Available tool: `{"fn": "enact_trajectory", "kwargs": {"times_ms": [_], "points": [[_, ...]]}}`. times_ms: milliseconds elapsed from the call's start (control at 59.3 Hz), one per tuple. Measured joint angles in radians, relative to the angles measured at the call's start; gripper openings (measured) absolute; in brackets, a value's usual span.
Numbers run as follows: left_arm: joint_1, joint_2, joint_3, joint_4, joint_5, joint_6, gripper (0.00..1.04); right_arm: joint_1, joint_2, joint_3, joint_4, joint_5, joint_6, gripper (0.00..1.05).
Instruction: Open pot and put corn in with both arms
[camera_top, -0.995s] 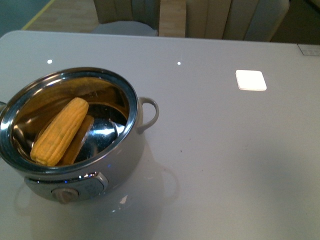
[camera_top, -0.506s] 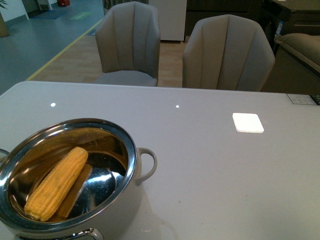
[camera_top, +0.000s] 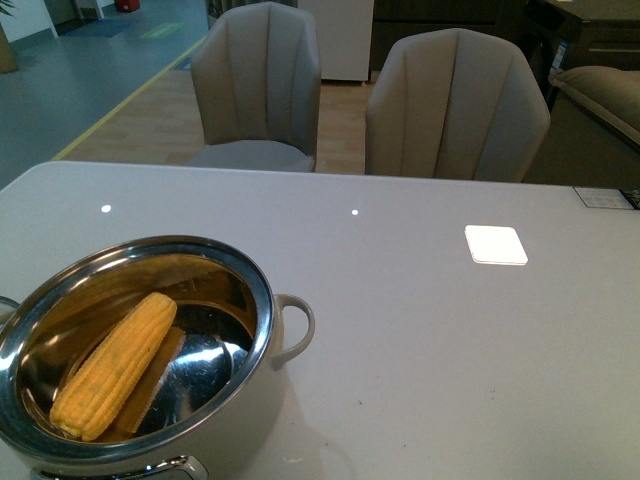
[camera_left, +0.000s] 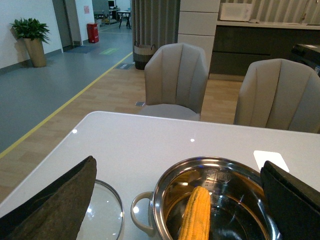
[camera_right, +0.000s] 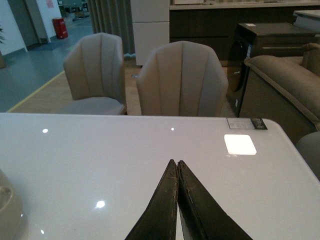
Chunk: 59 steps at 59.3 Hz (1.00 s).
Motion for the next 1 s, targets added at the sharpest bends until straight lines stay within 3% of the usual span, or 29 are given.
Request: {"fn": "enact_trajectory", "kwargs": {"times_ms": [388, 506, 962, 995], "points": [[0.0, 0.0, 0.0, 0.0, 0.0, 0.0, 0.98, 0.0, -0.114, 0.0, -0.115, 0.0, 0.0, 0.02], [0.0, 0.0, 0.0, 0.0, 0.0, 0.0, 0.98, 0.0, -0.269, 0.0, -0.285, 0.001, 0.0, 0.02], [0.0, 0.0, 0.0, 0.0, 0.0, 0.0, 0.98, 0.0, -0.287, 0.0, -0.293, 0.001, 0.0, 0.02], [0.0, 0.0, 0.0, 0.0, 0.0, 0.0, 0.98, 0.0, -0.287, 0.0, -0.293, 0.001, -0.001, 0.07]]}}
